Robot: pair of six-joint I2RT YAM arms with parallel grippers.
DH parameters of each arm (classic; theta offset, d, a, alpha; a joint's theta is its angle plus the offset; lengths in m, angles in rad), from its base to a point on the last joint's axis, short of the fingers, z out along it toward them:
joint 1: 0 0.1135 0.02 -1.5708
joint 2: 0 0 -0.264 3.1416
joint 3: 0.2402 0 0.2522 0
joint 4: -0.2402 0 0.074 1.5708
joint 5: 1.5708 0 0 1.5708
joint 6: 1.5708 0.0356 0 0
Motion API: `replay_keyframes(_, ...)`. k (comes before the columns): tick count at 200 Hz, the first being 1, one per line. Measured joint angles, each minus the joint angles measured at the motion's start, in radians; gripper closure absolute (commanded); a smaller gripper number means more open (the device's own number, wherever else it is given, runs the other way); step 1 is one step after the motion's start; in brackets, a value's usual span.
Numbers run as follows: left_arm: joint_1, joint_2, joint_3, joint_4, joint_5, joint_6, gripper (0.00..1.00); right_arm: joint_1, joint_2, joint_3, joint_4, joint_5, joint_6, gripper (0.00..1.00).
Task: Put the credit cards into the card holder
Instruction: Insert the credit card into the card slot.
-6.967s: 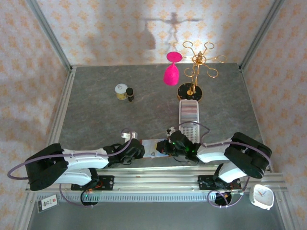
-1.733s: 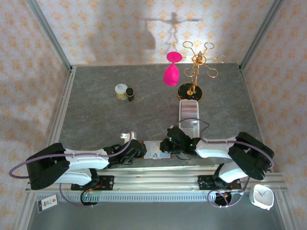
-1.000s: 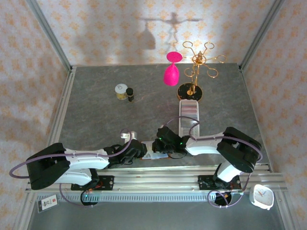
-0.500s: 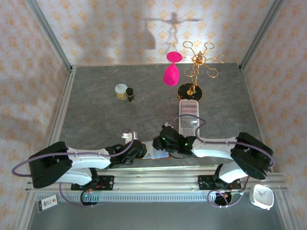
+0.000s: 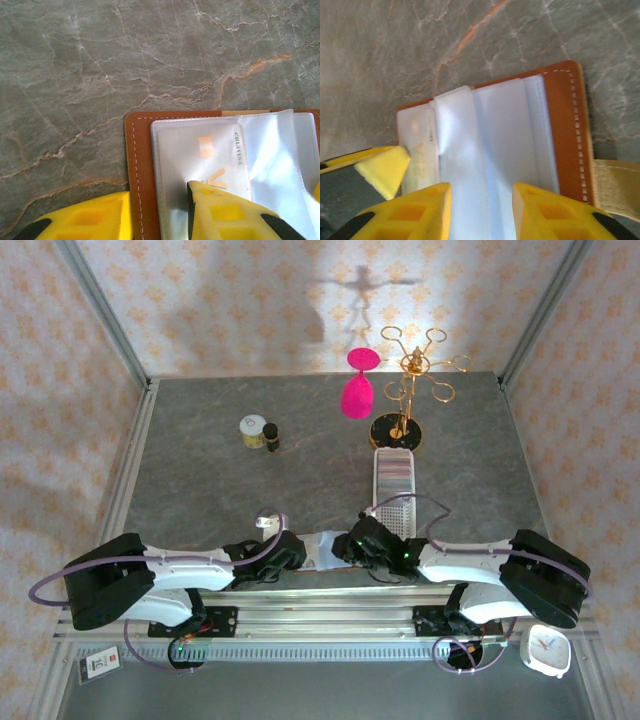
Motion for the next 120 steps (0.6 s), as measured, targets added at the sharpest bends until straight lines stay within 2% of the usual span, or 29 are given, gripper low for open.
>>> replay_keyframes(41, -0.001, 0.005, 0.003, 0.000, -0.002, 0.006, 0.68, 0.000, 0.000, -0.010, 0.063, -0.024, 0.022, 0.65)
replay_keyframes(120, -0.002, 0.009, 0.006, 0.000, -0.003, 0.010, 0.67, 0.000, 0.002, -0.034, 0.063, -0.036, 0.043, 0.64)
